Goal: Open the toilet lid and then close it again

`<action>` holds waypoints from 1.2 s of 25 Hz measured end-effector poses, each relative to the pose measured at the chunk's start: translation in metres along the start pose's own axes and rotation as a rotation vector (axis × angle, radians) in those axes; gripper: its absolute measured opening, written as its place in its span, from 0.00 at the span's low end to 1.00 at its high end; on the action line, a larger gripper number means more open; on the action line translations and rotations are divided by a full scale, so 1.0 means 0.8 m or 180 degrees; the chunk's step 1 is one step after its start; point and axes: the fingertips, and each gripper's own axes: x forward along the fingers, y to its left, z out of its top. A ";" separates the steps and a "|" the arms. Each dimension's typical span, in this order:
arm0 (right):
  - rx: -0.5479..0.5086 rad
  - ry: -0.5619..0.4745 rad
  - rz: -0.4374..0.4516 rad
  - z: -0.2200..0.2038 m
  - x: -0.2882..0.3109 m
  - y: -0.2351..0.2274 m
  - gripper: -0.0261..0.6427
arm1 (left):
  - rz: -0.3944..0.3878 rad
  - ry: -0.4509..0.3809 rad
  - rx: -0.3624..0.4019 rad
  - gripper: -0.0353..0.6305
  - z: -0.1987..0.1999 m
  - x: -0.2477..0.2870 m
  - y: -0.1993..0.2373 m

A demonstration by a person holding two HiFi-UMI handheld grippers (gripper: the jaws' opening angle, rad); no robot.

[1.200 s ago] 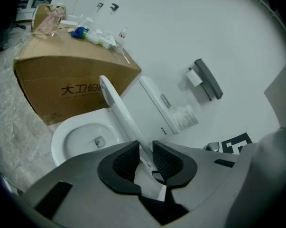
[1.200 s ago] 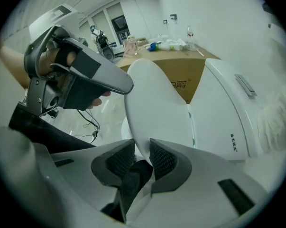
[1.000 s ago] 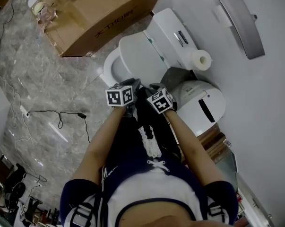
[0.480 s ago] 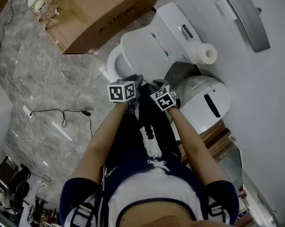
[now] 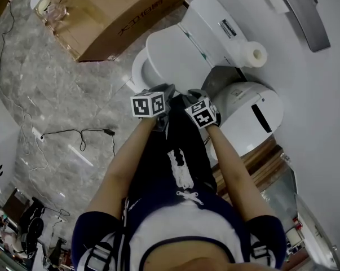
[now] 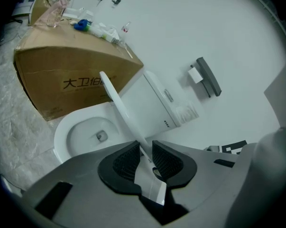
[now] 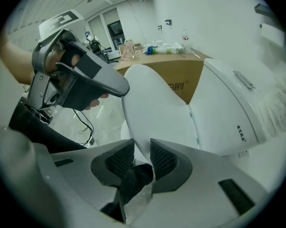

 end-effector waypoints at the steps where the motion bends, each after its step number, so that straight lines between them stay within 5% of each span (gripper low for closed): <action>1: 0.0001 0.0005 -0.0011 -0.001 0.001 0.002 0.16 | 0.0002 0.0007 -0.0007 0.18 -0.001 -0.001 0.002; 30: -0.0084 0.0030 0.0111 -0.019 0.052 0.050 0.19 | 0.0092 0.0011 -0.0212 0.19 -0.052 -0.016 0.072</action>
